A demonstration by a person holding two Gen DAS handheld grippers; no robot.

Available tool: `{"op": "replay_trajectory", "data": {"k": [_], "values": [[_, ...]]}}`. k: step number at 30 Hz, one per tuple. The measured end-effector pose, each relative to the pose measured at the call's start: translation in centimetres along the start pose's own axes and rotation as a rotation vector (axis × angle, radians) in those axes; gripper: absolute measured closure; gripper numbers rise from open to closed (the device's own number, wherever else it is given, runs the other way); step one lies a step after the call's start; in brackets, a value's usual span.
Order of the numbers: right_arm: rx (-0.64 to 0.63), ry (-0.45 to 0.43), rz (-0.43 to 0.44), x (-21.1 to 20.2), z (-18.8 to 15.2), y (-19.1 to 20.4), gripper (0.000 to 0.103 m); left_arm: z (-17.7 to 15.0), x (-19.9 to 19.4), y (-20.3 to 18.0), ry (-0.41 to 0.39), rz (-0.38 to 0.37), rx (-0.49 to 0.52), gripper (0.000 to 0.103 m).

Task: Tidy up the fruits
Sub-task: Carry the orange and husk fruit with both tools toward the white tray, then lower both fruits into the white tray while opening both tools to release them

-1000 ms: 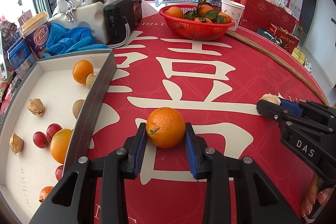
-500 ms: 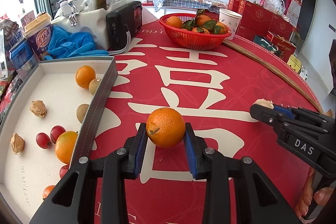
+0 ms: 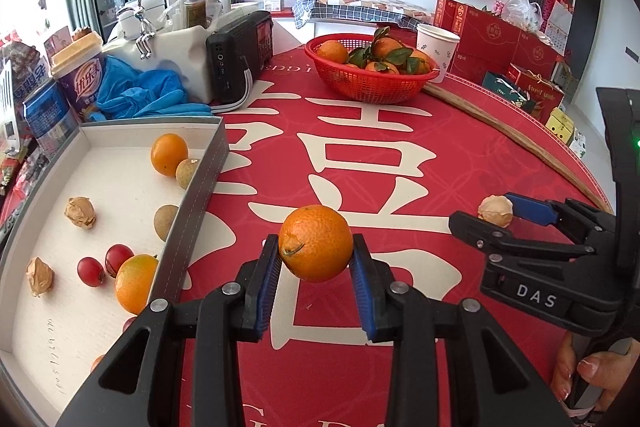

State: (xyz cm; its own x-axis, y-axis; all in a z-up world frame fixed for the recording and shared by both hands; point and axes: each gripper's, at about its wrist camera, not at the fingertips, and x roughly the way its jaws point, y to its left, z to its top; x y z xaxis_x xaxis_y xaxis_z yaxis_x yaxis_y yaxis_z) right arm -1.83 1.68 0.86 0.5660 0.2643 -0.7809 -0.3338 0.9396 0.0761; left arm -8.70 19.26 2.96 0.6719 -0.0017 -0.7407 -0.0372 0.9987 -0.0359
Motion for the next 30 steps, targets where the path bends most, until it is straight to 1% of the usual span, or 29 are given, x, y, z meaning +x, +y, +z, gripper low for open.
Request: {"op": "replay_trajectory", "data": {"k": [2,3,4,5,6,9,10,12,13,17,20,26,30], "values": [[-0.013,0.002,-0.004,0.2,0.1,0.2,0.033,0.0,-0.2,0.0,-0.004,0.003,0.002,0.066],[-0.017,0.002,-0.014,0.2,0.0,0.3,0.034,0.1,-0.2,0.0,-0.005,0.000,-0.002,0.066],[-0.025,0.001,-0.032,0.2,0.0,0.5,0.048,0.1,-0.4,0.1,-0.006,-0.004,-0.007,0.066],[-0.032,-0.004,-0.051,0.1,0.0,0.6,0.059,0.1,-0.5,0.2,-0.009,-0.006,-0.011,0.066],[-0.036,-0.007,-0.055,0.0,0.0,0.7,0.078,0.1,-0.6,0.3,-0.014,-0.006,-0.011,0.066],[-0.034,-0.010,-0.039,-0.1,-0.2,0.7,0.078,0.3,-1.0,0.7,-0.021,-0.006,-0.021,0.066],[-0.024,-0.009,-0.019,-0.2,-0.2,0.6,0.078,0.3,-1.2,0.9,-0.022,-0.010,-0.028,0.066],[0.011,-0.004,0.052,-0.3,-0.2,0.3,0.078,0.5,-1.8,1.5,-0.036,-0.014,-0.045,0.066],[0.023,-0.004,0.070,-0.4,-0.2,0.4,0.078,0.6,-2.2,1.9,-0.047,-0.011,-0.051,0.066],[0.022,-0.009,0.092,-0.9,0.0,1.2,0.078,0.9,-3.5,3.5,-0.081,-0.003,-0.086,0.066],[0.051,-0.003,0.148,-1.3,0.3,1.8,0.078,0.9,-4.2,5.1,-0.095,0.007,-0.119,0.066],[0.054,0.021,0.216,-1.5,1.9,4.6,0.078,0.8,-4.9,8.6,-0.106,0.033,-0.195,0.066],[0.033,0.029,0.263,-2.0,3.2,7.5,0.078,0.4,-4.9,10.9,-0.105,0.092,-0.235,0.066]]}}
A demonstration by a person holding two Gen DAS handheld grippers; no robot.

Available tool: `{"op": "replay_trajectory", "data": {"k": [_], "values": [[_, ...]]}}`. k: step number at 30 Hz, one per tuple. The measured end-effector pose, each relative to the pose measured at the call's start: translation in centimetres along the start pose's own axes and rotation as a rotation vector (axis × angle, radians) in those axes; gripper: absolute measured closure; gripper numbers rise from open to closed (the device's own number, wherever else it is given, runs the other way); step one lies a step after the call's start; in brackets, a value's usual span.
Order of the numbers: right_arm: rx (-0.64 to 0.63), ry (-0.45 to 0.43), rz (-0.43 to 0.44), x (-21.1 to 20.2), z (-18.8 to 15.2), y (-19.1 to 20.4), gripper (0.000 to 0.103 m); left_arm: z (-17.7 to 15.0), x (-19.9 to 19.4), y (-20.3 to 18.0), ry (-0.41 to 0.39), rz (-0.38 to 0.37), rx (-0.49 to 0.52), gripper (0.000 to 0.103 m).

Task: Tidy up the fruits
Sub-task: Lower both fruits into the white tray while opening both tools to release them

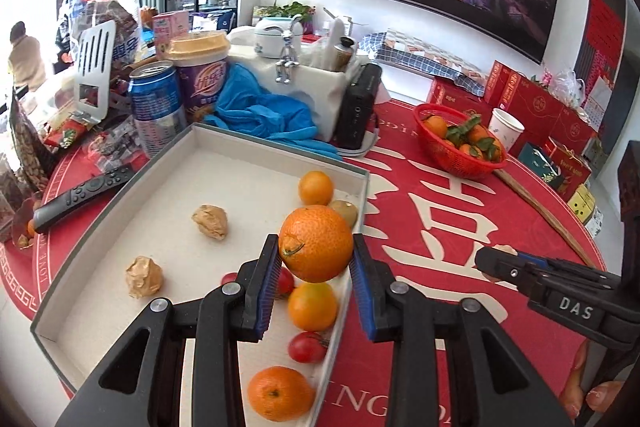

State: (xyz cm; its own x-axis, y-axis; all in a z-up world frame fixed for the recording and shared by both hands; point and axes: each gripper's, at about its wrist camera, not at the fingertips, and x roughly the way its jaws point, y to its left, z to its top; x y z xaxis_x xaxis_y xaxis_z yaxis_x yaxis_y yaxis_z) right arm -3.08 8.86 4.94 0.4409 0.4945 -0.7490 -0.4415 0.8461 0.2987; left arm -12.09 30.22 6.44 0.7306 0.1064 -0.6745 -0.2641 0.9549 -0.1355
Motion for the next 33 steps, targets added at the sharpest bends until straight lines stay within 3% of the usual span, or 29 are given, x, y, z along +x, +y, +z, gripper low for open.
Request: {"op": "replay_trajectory", "data": {"k": [4,10,15,25,33], "values": [[-0.044,0.015,0.047,0.4,1.0,3.6,0.078,0.2,0.5,2.1,0.031,-0.007,-0.064,0.066],[-0.119,0.038,0.110,1.4,2.0,9.1,0.078,0.2,0.1,3.6,0.006,0.050,-0.076,0.066],[-0.147,0.066,0.126,2.6,2.2,12.0,0.078,-0.2,1.0,5.1,0.044,0.071,-0.115,0.066],[-0.162,0.117,0.104,4.4,2.3,14.5,0.078,-0.3,1.4,8.5,0.078,0.114,-0.180,0.066],[-0.176,0.118,0.078,4.7,3.0,15.0,0.078,-0.5,1.5,8.2,0.088,0.114,-0.169,0.066]]}}
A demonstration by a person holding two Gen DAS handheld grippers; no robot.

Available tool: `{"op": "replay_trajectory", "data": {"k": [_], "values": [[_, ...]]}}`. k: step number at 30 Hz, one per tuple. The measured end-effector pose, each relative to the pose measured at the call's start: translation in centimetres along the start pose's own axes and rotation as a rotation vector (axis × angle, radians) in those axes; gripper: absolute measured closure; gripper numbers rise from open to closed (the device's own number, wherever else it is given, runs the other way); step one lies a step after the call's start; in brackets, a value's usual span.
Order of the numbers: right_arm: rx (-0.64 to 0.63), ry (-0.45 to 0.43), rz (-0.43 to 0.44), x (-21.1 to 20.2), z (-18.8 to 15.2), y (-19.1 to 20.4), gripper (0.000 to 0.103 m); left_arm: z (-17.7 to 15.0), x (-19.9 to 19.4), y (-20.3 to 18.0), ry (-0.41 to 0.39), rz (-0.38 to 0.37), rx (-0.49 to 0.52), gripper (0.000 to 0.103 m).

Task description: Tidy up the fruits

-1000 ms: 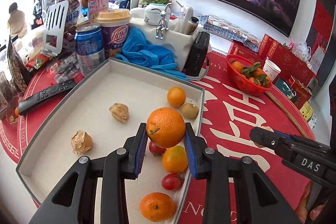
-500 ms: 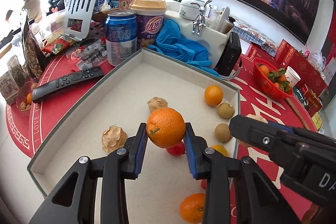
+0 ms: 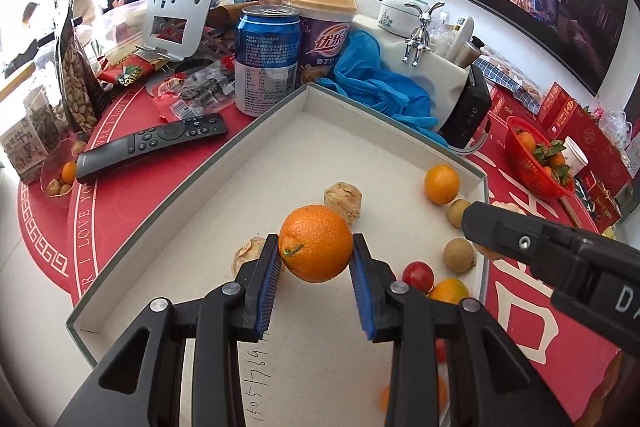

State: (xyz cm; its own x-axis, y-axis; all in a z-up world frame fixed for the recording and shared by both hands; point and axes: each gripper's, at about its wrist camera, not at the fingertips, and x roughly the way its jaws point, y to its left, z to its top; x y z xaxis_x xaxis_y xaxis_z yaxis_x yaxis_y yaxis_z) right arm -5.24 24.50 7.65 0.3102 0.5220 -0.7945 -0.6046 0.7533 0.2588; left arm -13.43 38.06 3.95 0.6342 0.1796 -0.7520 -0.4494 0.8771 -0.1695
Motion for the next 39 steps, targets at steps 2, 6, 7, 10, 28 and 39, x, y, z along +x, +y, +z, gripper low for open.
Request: {"op": "replay_trajectory", "data": {"k": [2,6,7,10,28,39], "values": [[0.002,0.002,-0.006,0.2,0.2,-0.1,0.078,-0.1,0.0,-0.3,-0.002,0.007,0.014,0.066],[-0.011,0.019,-0.024,0.9,0.0,0.0,0.078,-0.1,0.3,-0.4,0.012,0.000,0.014,0.066],[-0.016,0.023,-0.029,1.1,-0.1,0.1,0.078,-0.1,0.4,-0.4,0.016,-0.002,0.014,0.066],[-0.022,0.031,-0.033,1.6,-0.2,0.2,0.078,-0.2,0.6,-0.5,0.020,0.003,0.020,0.066],[-0.047,0.098,-0.041,3.4,-0.5,0.2,0.078,-0.5,1.0,-1.4,0.044,0.013,0.043,0.020],[-0.010,0.070,-0.141,1.5,0.5,-1.6,0.000,0.2,-0.5,-1.9,0.011,0.053,0.055,0.000]]}}
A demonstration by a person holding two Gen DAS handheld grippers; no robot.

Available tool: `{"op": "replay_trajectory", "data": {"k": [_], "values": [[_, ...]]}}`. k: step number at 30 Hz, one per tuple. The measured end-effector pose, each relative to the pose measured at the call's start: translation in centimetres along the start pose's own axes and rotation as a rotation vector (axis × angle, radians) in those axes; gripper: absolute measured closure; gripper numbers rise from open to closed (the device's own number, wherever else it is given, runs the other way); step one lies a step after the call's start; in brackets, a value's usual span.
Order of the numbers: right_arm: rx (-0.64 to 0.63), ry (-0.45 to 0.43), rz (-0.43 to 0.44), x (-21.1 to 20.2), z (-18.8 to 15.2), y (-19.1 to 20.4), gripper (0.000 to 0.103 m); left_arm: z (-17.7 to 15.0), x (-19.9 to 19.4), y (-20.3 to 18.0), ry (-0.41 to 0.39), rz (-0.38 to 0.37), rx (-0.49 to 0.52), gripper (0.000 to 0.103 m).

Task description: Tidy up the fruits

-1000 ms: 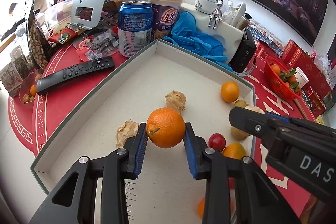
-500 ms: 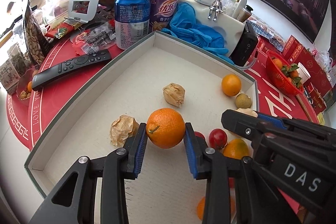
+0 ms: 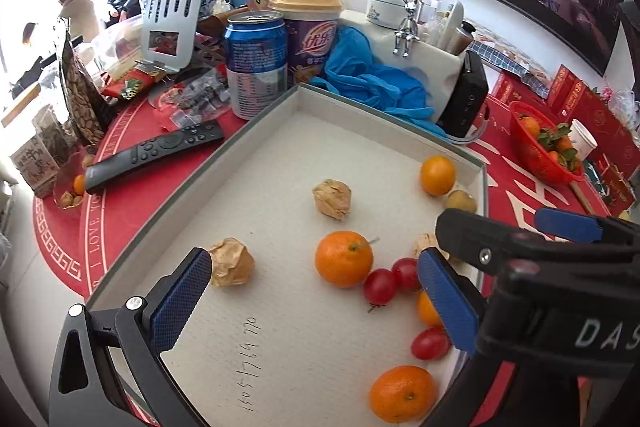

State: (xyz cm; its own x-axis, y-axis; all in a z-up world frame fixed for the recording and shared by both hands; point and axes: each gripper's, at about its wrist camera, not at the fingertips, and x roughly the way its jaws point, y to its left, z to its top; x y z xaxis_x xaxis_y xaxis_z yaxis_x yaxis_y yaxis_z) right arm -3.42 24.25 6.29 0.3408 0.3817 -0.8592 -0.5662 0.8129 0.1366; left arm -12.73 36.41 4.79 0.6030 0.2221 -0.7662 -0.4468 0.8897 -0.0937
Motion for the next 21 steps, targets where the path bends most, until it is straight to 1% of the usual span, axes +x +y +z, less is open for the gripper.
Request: {"op": "replay_trajectory", "data": {"k": [2,4,7,9,12,15,21], "values": [[-0.011,-0.008,-0.017,-0.49,0.08,-0.04,0.000,-0.15,-0.05,-0.47,0.002,-0.002,0.014,0.000],[-0.032,0.009,-0.037,-0.52,0.08,0.11,0.000,-0.28,-0.10,-0.85,0.003,0.015,0.031,0.000],[-0.050,0.008,-0.080,-0.80,-0.10,0.12,0.000,-0.39,-0.02,-1.11,0.017,0.002,0.040,0.000],[-0.066,0.017,-0.086,-0.74,-0.13,0.26,0.000,-0.43,0.13,-1.15,0.028,0.004,0.039,0.000],[-0.081,0.022,-0.104,-0.70,-0.28,0.43,0.000,-0.44,0.19,-1.21,0.026,0.030,0.042,0.000],[-0.097,0.024,-0.120,-0.58,-0.35,0.70,0.000,-0.40,0.13,-1.17,0.023,0.027,0.045,0.000],[-0.091,0.029,-0.116,-0.42,-0.34,0.70,0.000,-0.42,0.16,-1.23,0.021,0.036,0.050,0.000]]}}
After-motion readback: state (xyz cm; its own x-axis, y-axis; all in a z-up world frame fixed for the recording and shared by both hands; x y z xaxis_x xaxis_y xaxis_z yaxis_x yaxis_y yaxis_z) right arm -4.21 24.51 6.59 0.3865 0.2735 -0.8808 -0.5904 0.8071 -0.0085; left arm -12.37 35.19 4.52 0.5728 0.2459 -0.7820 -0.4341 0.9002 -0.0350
